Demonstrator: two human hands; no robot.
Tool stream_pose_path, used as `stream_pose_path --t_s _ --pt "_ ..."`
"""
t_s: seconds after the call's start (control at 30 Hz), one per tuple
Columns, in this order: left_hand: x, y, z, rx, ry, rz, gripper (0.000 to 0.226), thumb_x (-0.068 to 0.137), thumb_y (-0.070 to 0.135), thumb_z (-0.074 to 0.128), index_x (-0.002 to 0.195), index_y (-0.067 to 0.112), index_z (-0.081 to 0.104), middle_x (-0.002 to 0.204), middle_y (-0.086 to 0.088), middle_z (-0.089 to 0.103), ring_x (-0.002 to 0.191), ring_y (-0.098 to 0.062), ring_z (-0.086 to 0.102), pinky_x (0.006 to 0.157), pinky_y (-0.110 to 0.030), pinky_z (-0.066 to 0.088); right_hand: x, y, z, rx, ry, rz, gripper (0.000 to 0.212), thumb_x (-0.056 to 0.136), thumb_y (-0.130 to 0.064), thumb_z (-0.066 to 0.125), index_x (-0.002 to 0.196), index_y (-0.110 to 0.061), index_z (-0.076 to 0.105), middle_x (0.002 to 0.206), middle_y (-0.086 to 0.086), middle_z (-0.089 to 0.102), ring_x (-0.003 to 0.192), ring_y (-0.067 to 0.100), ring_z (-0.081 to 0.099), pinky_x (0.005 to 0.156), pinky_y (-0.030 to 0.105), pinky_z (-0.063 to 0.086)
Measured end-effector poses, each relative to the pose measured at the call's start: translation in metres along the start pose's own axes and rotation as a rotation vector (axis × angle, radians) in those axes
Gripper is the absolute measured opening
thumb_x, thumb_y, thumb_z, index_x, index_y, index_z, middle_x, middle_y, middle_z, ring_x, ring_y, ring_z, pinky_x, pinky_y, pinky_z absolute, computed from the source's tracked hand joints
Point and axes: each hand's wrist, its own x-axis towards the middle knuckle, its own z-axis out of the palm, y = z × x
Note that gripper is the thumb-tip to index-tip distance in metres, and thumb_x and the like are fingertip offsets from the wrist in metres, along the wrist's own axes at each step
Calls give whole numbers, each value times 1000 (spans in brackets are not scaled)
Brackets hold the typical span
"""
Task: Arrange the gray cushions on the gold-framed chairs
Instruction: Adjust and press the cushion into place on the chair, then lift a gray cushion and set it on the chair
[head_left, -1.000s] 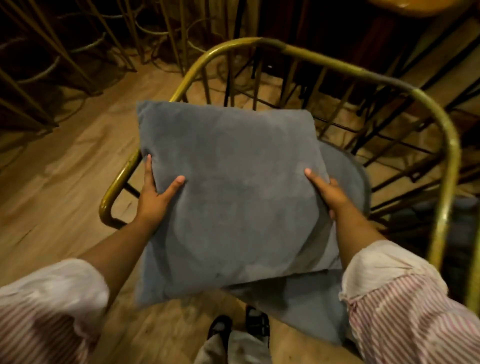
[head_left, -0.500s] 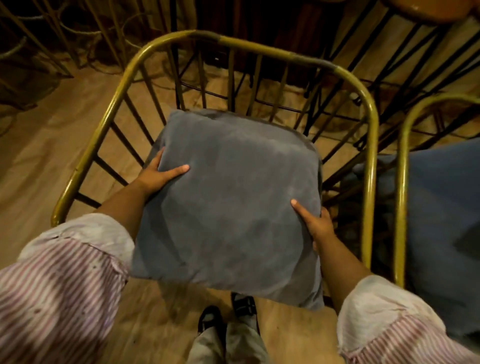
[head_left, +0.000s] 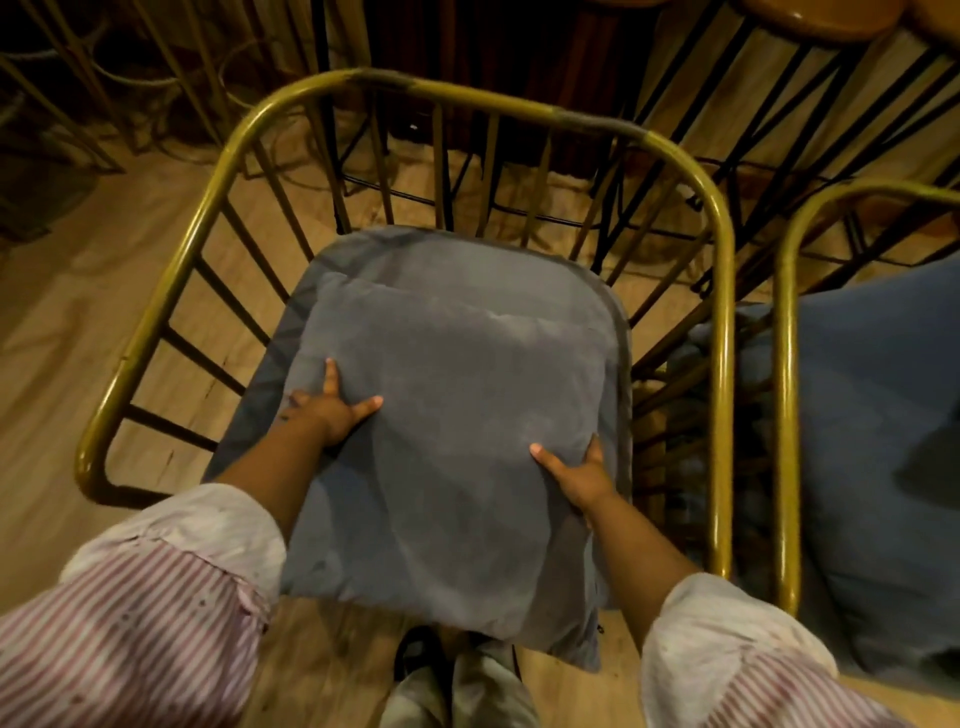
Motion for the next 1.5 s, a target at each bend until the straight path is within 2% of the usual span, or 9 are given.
stream_pose_path --t_s 0.13,0.2,0.3,0.4,0.57,0.83,1.07,1.2,1.5 --pt "-26 21 1 48 -57 169 101 80 64 54 154 21 -1 162 -15 6 147 -43 9 120 -52 13 -16 -20 -19 -157 -26 -125 65 84 -31 70 138 -6 45 140 15 53 127 34 51 106 41 42" --pt "-62 43 -4 62 -115 313 84 88 47 57 152 12 16 160 -12 21 146 -35 22 119 -41 20 -35 -30 -32 -168 -18 -186 53 89 -24 65 134 -3 49 139 16 54 127 32 51 106 38 41" --pt "-116 83 -9 76 -161 475 59 95 26 53 146 4 32 154 -13 35 140 -27 37 109 -27 28 -71 -42 -56 -211 39 -316 49 89 -25 64 133 -4 53 137 17 55 127 29 52 107 36 40" --pt "-174 125 -17 148 -154 590 64 97 33 48 149 5 25 157 -13 28 142 -28 33 111 -29 27 -111 -57 -96 -255 87 -444 44 90 -26 63 129 -6 57 132 13 60 124 25 54 99 26 39" --pt "-268 195 -13 280 -138 829 69 97 38 44 152 7 16 160 -13 21 146 -29 26 114 -33 23 -167 -74 -185 -321 280 -562 46 91 -30 61 131 -8 55 131 15 59 126 28 52 100 28 37" --pt "-407 318 52 343 -56 1138 64 95 36 49 148 7 28 150 -16 41 137 -29 42 104 -29 36 -230 -47 -372 -280 521 -606 49 93 -33 57 136 -10 50 139 12 52 130 27 46 105 33 36" --pt "-499 426 142 266 -129 1251 63 95 38 50 148 13 30 153 -9 38 138 -26 39 109 -33 33 -236 3 -525 -254 643 -555 49 93 -35 57 135 -11 51 142 10 51 133 25 44 108 33 33" --pt "-531 475 186 243 -119 1236 71 94 44 49 152 13 21 159 -9 23 145 -28 27 113 -36 28 -218 23 -596 -188 699 -498 50 93 -35 57 135 -9 51 142 10 51 133 24 45 105 32 35" --pt "-495 582 241 286 -90 1132 75 91 44 54 151 11 22 158 -12 26 143 -31 30 112 -40 30 -107 29 -691 -50 667 -208 53 96 -34 50 138 0 45 144 19 47 132 34 43 106 37 35"
